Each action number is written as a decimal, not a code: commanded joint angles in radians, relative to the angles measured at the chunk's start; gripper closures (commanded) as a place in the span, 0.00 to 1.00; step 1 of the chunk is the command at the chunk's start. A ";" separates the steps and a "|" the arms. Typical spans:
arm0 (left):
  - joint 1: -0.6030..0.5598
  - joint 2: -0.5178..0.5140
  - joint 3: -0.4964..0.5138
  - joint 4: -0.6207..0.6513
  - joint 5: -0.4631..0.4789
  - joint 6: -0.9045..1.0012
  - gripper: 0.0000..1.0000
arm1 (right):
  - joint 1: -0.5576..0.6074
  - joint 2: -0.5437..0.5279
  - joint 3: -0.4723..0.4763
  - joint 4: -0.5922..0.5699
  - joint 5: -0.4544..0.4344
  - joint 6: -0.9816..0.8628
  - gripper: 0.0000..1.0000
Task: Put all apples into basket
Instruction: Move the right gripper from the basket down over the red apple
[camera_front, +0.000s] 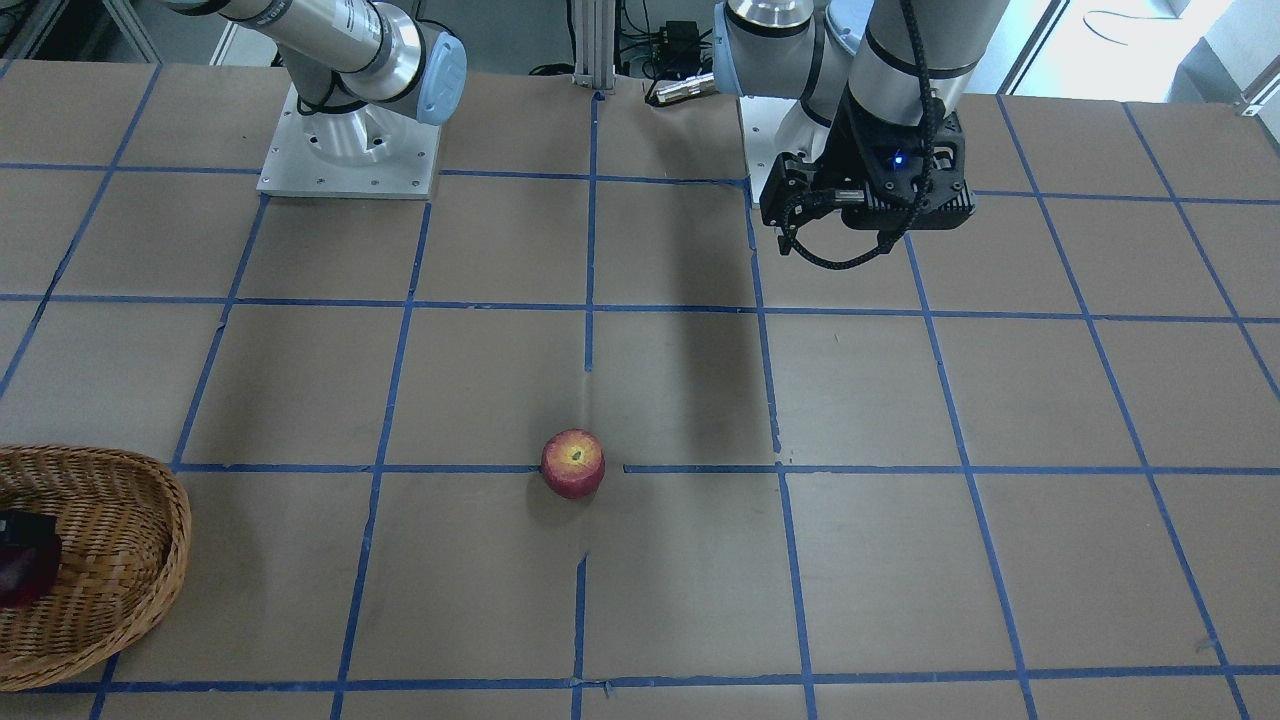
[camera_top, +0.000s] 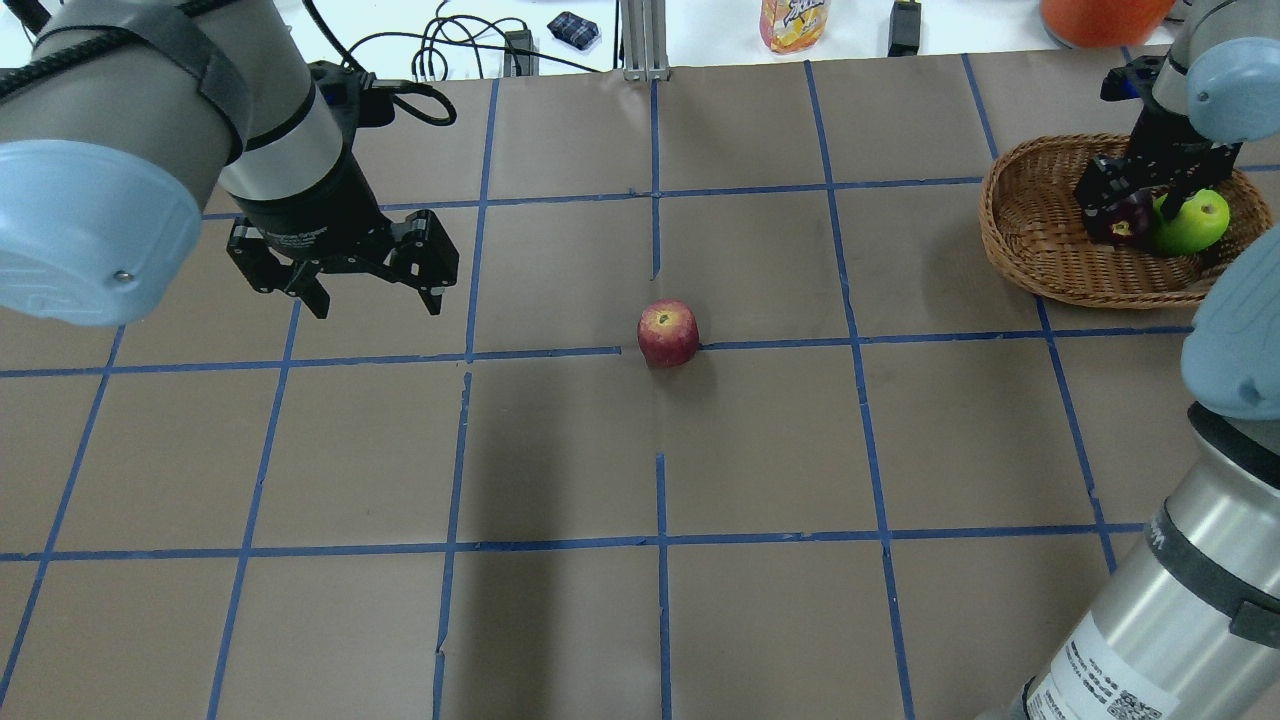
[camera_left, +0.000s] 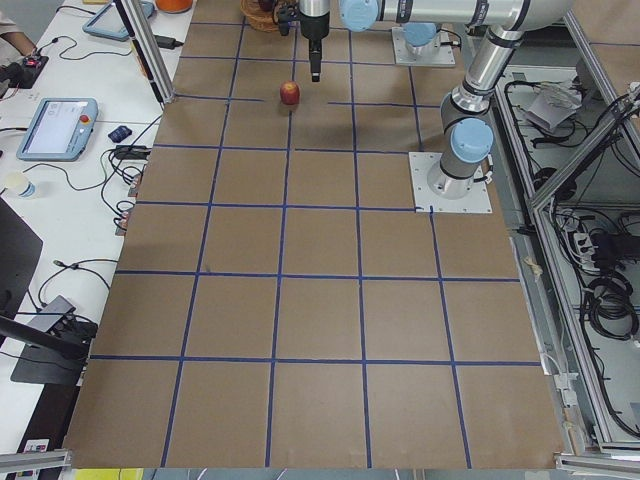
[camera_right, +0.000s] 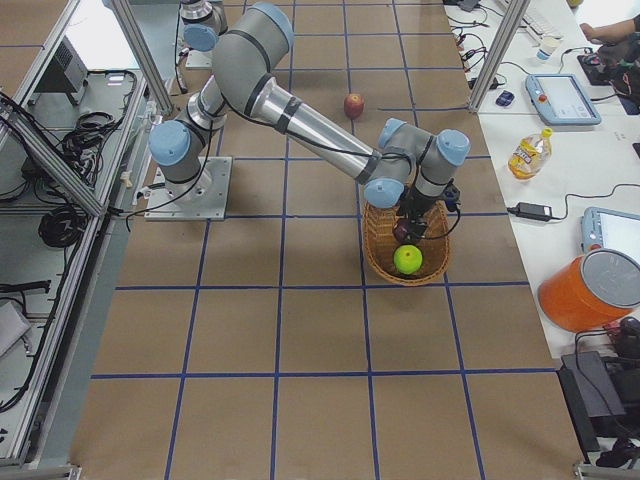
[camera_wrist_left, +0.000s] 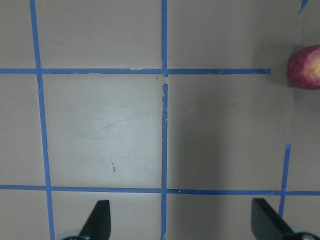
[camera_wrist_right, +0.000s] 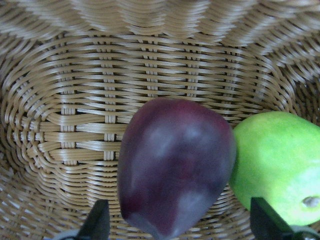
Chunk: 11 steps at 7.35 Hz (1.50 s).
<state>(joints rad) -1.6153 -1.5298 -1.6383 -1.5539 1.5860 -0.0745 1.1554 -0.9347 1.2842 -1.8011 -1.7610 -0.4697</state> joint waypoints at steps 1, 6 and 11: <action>0.015 -0.021 0.028 0.035 -0.023 -0.004 0.00 | 0.059 -0.102 -0.002 0.153 0.090 0.026 0.00; 0.020 -0.026 0.043 0.031 -0.035 0.002 0.00 | 0.462 -0.153 0.009 0.246 0.302 0.663 0.00; 0.018 -0.029 0.029 0.037 -0.037 -0.001 0.00 | 0.694 0.006 0.012 -0.015 0.356 1.014 0.00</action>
<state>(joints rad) -1.5968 -1.5581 -1.6074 -1.5172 1.5493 -0.0750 1.8029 -0.9716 1.2961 -1.7434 -1.4084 0.4767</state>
